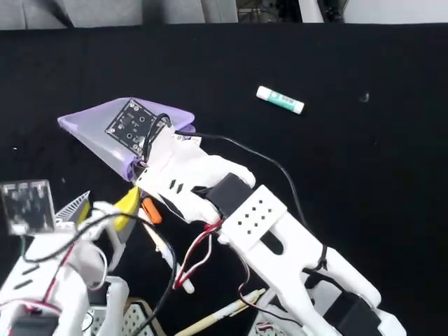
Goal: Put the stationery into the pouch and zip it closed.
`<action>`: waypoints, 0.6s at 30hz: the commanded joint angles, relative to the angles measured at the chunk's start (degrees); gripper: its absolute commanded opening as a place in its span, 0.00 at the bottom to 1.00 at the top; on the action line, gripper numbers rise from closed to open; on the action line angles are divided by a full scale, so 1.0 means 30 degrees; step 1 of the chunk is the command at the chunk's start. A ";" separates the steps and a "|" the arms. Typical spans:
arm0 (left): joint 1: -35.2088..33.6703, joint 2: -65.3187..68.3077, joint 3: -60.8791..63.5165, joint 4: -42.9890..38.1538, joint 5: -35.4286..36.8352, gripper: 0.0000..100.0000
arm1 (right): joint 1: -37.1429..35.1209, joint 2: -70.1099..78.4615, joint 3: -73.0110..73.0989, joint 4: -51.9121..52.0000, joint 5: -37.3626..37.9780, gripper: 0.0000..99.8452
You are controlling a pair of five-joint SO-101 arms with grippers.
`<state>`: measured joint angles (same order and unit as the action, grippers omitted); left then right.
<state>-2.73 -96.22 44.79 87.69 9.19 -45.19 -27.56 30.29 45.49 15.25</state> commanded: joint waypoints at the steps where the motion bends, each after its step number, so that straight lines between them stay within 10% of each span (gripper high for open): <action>1: 0.0542 -0.2168 0.2271 -0.1114 -0.0234 0.28 | -0.0176 -0.1040 -0.0190 -0.0410 -0.0147 0.01; 18: -0.5114 -0.2374 0.7839 -0.6242 -0.1582 0.28 | -0.0205 -0.1040 -0.0161 -0.0381 -0.0147 0.01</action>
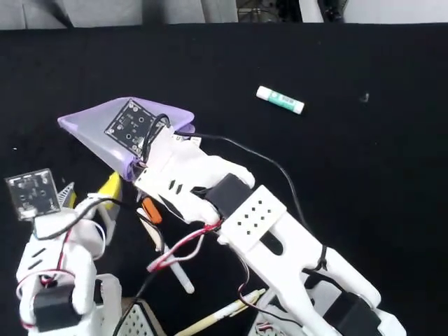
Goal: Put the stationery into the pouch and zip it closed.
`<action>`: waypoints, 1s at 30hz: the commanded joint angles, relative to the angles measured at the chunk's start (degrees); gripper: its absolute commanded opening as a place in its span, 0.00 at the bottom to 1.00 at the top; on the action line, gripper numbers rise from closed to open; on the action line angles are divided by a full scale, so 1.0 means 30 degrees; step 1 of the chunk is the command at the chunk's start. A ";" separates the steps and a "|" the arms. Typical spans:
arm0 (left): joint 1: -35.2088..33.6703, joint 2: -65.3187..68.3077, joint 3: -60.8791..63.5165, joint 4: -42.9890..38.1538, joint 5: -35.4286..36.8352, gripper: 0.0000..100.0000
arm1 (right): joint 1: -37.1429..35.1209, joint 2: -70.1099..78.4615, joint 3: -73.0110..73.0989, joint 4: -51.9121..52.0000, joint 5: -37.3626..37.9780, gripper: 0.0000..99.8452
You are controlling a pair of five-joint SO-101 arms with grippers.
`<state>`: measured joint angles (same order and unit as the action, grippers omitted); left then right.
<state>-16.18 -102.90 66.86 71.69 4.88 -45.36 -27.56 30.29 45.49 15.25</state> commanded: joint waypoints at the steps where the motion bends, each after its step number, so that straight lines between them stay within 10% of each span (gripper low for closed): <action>1: -0.0630 -0.0147 0.0484 -0.0938 -0.0059 0.28 | -0.0147 -0.1040 -0.0161 -0.0381 -0.0147 0.01; 30: 0.2359 -0.0176 0.1480 -0.2784 0.0029 0.28 | -0.0234 -0.1040 0.0132 -0.0381 -0.0176 0.01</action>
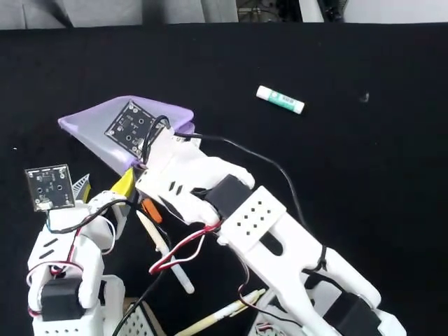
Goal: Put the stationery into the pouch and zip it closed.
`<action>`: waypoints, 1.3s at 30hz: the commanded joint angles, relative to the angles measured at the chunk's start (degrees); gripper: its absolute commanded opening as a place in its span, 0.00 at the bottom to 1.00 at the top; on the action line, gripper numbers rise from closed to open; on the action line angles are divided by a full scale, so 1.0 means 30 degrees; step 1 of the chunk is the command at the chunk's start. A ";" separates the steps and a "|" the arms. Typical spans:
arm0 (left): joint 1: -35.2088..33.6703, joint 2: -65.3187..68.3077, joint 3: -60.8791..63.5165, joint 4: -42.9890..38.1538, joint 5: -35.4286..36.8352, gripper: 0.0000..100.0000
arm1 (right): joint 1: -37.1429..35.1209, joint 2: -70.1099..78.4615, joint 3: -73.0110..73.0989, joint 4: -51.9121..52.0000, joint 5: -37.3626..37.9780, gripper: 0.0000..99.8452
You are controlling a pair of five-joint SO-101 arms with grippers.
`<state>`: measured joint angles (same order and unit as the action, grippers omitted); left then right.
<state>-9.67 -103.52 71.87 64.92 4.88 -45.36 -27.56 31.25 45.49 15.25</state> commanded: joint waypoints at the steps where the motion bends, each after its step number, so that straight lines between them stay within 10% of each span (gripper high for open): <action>1: 0.0161 0.0029 -0.0103 -0.0645 0.0029 0.28 | -0.0234 -0.1040 -0.0190 -0.0410 -0.0176 0.01; 39: 0.0308 0.0029 0.2242 -0.2989 -0.0733 0.03 | -0.0147 -0.1040 -0.0132 -0.0352 -0.0176 0.01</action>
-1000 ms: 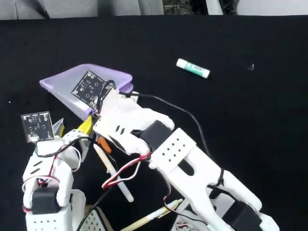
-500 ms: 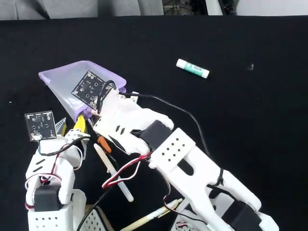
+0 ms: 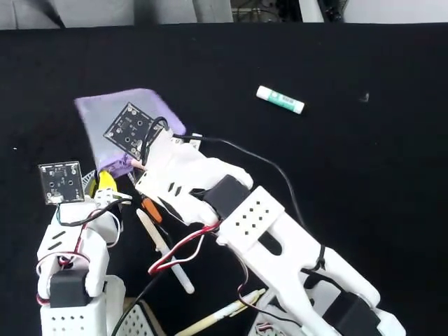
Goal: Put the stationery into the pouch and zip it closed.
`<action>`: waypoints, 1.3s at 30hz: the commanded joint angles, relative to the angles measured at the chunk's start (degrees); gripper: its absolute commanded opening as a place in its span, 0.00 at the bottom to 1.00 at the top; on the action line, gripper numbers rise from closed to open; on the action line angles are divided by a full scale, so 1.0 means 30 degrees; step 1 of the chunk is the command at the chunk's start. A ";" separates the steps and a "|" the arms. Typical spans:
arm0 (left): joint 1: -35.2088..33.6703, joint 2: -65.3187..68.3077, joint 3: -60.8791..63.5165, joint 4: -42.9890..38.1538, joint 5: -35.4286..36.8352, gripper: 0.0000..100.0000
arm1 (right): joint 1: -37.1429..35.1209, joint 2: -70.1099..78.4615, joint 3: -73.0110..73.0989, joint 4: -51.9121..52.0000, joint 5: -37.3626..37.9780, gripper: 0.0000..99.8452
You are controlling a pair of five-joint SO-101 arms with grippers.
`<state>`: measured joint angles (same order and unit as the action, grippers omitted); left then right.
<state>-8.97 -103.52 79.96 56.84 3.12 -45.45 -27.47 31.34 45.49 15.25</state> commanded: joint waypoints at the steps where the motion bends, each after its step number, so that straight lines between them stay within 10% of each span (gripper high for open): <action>1: -0.0015 0.0029 -0.0601 -0.0264 -0.0117 0.03 | -0.0117 -0.1070 -0.0132 -0.0352 -0.0176 0.01; 39: -0.2916 0.0029 -0.1861 -0.0293 -0.0234 0.03 | 0.5773 -0.1070 0.0337 0.1641 0.0703 0.01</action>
<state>-16.62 -102.99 77.23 56.84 3.12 -31.38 -27.56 32.84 50.07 16.48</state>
